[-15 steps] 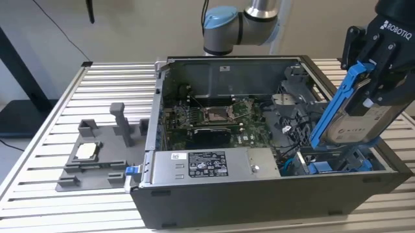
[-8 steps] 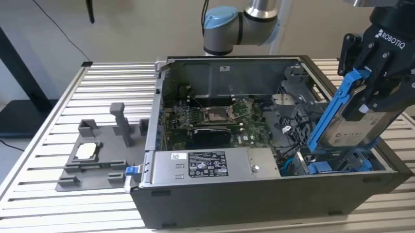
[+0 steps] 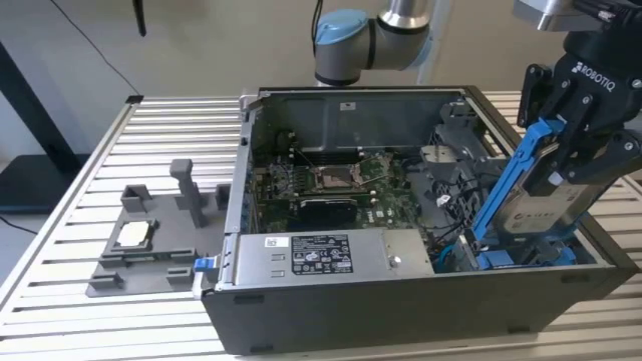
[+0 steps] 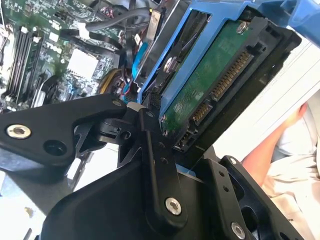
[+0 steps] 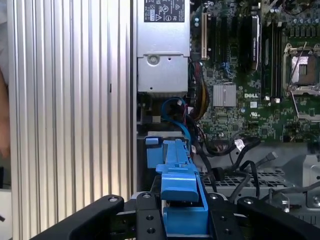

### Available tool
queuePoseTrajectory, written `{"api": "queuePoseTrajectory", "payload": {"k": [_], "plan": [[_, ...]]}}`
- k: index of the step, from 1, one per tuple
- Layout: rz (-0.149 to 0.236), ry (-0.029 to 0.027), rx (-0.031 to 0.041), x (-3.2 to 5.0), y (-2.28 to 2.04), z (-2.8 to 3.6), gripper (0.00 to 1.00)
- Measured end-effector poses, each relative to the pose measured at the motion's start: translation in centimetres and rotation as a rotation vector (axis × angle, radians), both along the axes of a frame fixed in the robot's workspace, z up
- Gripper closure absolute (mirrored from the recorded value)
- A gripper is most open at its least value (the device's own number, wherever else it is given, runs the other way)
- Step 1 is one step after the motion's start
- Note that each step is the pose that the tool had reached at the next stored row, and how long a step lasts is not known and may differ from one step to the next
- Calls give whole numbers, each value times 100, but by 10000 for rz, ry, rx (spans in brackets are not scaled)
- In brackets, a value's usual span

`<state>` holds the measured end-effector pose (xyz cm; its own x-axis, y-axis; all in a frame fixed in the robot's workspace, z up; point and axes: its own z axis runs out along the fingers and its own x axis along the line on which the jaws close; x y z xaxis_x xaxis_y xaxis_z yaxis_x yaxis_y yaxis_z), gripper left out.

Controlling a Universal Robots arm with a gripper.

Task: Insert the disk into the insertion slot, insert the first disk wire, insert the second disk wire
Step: 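Insert the disk into the insertion slot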

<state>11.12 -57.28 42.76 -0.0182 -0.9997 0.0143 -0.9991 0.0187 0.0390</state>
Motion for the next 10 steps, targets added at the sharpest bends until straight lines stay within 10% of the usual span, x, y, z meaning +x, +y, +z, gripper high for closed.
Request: {"api": "queuePoseTrajectory", "payload": {"k": [10], "plan": [[1,0,0,4,0,-150,67]]}}
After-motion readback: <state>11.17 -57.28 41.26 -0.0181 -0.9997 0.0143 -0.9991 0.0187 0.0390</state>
